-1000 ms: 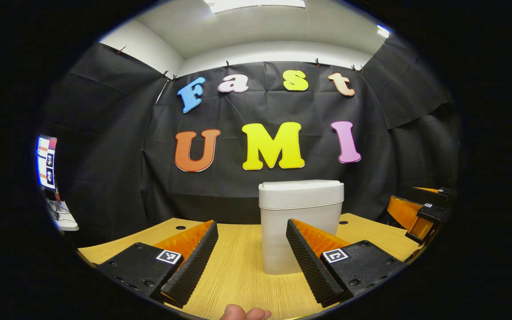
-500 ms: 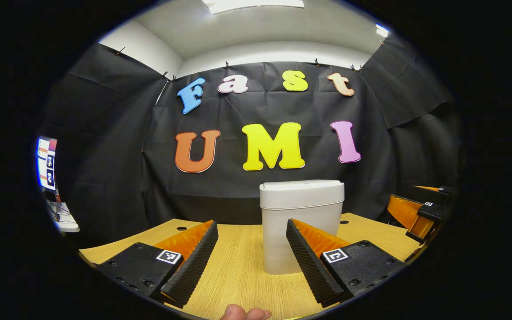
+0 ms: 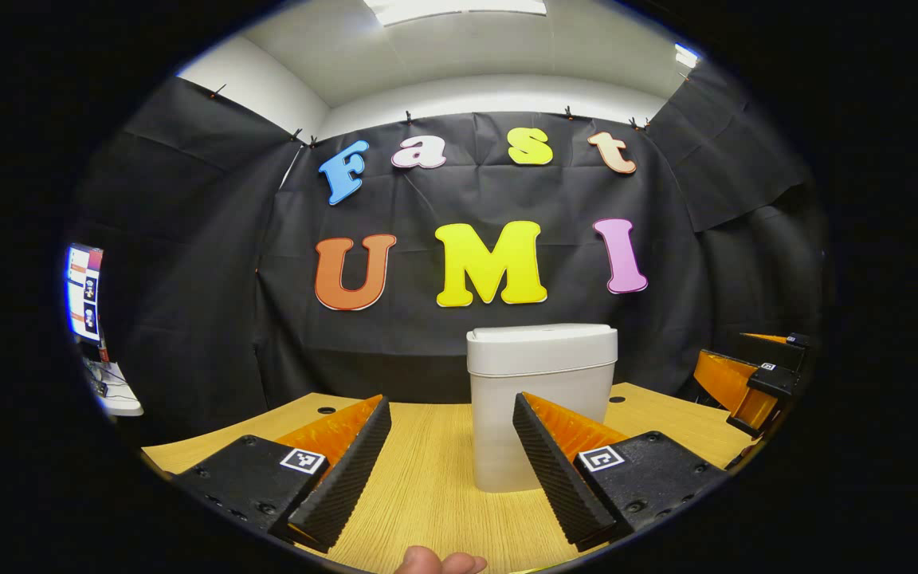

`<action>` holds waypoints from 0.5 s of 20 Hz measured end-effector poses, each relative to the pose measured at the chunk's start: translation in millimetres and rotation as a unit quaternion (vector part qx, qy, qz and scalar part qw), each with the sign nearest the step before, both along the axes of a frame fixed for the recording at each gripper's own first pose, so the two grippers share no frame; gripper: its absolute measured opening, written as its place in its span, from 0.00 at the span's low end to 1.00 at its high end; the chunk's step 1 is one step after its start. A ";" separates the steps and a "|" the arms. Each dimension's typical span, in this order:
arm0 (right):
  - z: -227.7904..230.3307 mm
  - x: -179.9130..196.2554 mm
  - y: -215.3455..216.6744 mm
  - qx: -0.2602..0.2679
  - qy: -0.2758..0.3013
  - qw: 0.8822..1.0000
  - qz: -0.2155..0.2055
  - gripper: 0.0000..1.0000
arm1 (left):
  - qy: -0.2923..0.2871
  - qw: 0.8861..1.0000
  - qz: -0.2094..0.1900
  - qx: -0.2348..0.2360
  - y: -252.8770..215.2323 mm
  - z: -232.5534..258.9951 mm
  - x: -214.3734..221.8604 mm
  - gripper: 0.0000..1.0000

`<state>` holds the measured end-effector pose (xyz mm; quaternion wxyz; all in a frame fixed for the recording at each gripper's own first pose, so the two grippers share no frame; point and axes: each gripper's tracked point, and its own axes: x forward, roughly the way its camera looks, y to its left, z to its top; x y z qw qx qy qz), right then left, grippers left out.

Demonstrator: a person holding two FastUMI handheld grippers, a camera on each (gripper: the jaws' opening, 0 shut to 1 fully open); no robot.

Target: Press the lid of the desktop garbage bin to open it, pick up the crumpled paper on the desktop and throw it into the bin, then pick up the pop can on the desktop and drop it into the bin, and finally close the garbage bin lid.

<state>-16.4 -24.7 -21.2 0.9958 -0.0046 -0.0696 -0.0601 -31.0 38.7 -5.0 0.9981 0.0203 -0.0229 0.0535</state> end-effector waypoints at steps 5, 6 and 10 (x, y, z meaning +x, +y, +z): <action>0.3 -1.1 -0.3 0.000 0.000 1.000 0.000 0.95 | 0.000 1.000 0.000 0.001 -0.3 -0.5 -3.9 0.99; 0.0 -1.0 -0.3 0.001 0.000 1.000 0.000 0.95 | 0.000 1.000 0.000 0.001 -0.1 -0.1 -3.3 0.99; -0.4 -1.0 -0.4 0.002 0.001 1.000 -0.001 0.95 | 0.001 1.000 0.000 0.000 1.2 -0.1 -2.2 0.99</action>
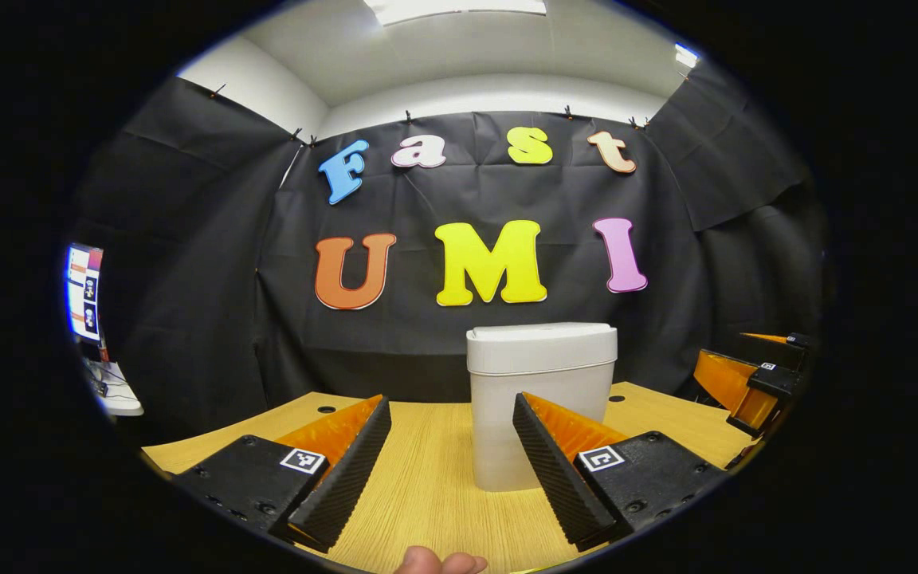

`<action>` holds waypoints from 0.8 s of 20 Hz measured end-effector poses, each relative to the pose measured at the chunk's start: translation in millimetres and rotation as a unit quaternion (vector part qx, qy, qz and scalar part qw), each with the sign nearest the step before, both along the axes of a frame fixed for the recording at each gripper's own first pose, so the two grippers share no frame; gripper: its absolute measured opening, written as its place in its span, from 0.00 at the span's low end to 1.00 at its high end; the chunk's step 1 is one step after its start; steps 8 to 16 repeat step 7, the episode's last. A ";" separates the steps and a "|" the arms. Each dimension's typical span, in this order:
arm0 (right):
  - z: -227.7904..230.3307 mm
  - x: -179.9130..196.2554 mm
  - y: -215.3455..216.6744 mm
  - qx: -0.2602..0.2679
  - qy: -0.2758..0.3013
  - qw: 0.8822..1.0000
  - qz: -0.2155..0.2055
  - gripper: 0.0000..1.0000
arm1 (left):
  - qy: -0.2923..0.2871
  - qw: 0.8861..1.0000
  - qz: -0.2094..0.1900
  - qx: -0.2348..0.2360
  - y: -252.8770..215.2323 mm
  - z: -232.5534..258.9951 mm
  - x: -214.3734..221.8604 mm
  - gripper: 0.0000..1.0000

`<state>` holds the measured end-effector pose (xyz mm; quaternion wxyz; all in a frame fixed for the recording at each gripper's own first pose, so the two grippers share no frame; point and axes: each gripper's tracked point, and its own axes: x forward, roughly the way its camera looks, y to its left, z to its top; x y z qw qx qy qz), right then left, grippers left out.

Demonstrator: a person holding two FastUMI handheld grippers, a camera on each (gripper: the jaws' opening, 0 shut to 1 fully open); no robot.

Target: Press the lid of the desktop garbage bin to open it, pick up the crumpled paper on the desktop and throw it into the bin, then pick up the pop can on the desktop and drop it into the bin, and finally close the garbage bin lid.

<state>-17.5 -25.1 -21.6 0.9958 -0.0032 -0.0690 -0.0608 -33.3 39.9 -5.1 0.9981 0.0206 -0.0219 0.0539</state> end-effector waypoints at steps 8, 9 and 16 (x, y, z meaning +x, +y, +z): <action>-1.0 -1.1 0.5 0.000 0.000 1.000 0.000 0.95 | -0.002 1.000 0.000 0.001 -1.5 -0.2 1.5 0.99; -1.0 -1.1 0.5 0.000 0.000 1.000 0.000 0.95 | -0.002 1.000 0.000 0.001 -1.5 -0.2 1.5 0.99; -1.0 -1.1 0.5 0.000 0.000 1.000 0.000 0.95 | -0.002 1.000 0.000 0.001 -1.5 -0.2 1.5 0.99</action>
